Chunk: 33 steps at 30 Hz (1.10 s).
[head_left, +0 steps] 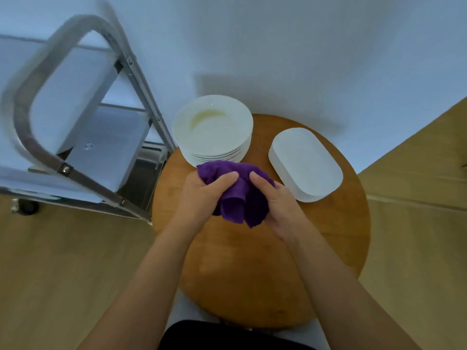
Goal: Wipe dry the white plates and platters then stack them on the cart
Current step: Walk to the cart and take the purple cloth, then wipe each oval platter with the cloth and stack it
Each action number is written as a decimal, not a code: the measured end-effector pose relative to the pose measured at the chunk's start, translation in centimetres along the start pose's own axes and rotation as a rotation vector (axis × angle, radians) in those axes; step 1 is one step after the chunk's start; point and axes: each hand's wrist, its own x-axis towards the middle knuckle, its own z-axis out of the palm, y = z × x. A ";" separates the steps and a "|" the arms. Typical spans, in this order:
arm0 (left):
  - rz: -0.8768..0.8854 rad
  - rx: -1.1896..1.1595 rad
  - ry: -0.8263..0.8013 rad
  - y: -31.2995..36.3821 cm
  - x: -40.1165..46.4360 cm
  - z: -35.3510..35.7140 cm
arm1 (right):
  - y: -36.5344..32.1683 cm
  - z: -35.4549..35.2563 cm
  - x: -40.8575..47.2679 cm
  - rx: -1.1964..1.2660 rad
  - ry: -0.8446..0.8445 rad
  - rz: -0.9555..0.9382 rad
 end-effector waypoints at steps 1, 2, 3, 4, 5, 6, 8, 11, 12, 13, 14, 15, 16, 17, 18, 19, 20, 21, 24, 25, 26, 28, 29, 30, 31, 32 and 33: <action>0.029 0.031 0.011 -1.1 -0.5 0.1 | 0.9 -0.7 -0.4 -0.017 -0.011 -0.024; 0.061 0.057 0.021 -2.2 -1.2 0.1 | 1.7 -1.3 -1.1 -0.043 -0.022 -0.049; 0.100 0.091 0.028 -3.3 -1.8 -0.1 | 2.6 -1.9 -1.8 -0.074 -0.032 -0.070; 0.148 0.136 0.033 -4.3 -2.4 -0.3 | 3.6 -2.5 -2.7 -0.106 -0.045 -0.086; 0.198 0.179 0.037 -5.1 -3.2 -0.6 | 4.5 -3.0 -3.8 -0.143 -0.058 -0.097; 0.241 0.215 0.040 -5.8 -3.9 -0.8 | 5.3 -3.4 -4.9 -0.187 -0.066 -0.108; 0.320 0.282 0.054 -6.7 -5.2 -1.2 | 6.9 -4.0 -7.0 -0.288 -0.060 -0.139; 0.368 0.237 -0.008 -6.9 -7.6 -1.2 | 8.2 -4.8 -10.0 -0.421 -0.070 -0.198; 0.365 0.183 -0.069 -6.8 -8.5 -0.9 | 8.4 -5.0 -10.9 -0.470 -0.068 -0.214; 0.365 0.136 -0.126 -6.7 -9.4 -0.7 | 8.5 -5.3 -11.8 -0.516 -0.060 -0.232; 0.380 0.115 -0.165 -6.8 -10.0 -0.4 | 8.6 -5.6 -12.6 -0.547 -0.045 -0.260; 0.405 0.114 -0.185 -6.9 -10.6 -0.1 | 8.7 -5.9 -13.3 -0.555 -0.029 -0.299; 0.430 0.116 -0.196 -7.0 -10.9 0.3 | 8.9 -6.4 -13.7 -0.539 -0.014 -0.339; 0.448 0.110 -0.205 -7.2 -11.2 0.7 | 9.0 -6.8 -14.1 -0.501 0.005 -0.372; 0.457 0.098 -0.212 -7.4 -11.4 1.2 | 9.2 -7.2 -14.3 -0.445 0.024 -0.394; 0.457 0.087 -0.217 -7.6 -11.6 1.7 | 9.3 -7.5 -14.5 -0.383 0.037 -0.401; 0.449 0.081 -0.216 -7.8 -11.7 2.2 | 9.4 -7.8 -14.5 -0.323 0.043 -0.400; 0.439 0.077 -0.209 -7.9 -11.7 2.8 | 9.5 -7.9 -14.5 -0.270 0.045 -0.399; 0.414 0.049 -0.184 -7.7 -11.1 4.2 | 9.2 -8.1 -14.2 -0.198 0.078 -0.404; 0.406 0.042 -0.187 -7.6 -10.7 4.6 | 9.1 -8.2 -14.0 -0.195 0.096 -0.413; 0.399 0.042 -0.191 -7.6 -10.3 4.9 | 8.9 -8.4 -13.7 -0.197 0.111 -0.423; 0.387 0.057 -0.204 -7.8 -9.3 5.6 | 8.6 -8.9 -12.9 -0.197 0.133 -0.430; 0.381 0.059 -0.212 -7.9 -8.7 6.0 | 8.5 -9.3 -12.4 -0.196 0.143 -0.428; 0.379 0.054 -0.215 -8.2 -8.1 6.3 | 8.4 -9.6 -11.8 -0.194 0.151 -0.424; 0.378 0.047 -0.217 -8.4 -7.6 6.7 | 8.4 -10.0 -11.3 -0.190 0.159 -0.419; 0.377 0.046 -0.221 -8.8 -7.0 7.1 | 8.4 -10.4 -10.6 -0.182 0.168 -0.413; 0.368 0.050 -0.227 -9.1 -6.3 7.5 | 8.3 -10.8 -10.0 -0.173 0.177 -0.405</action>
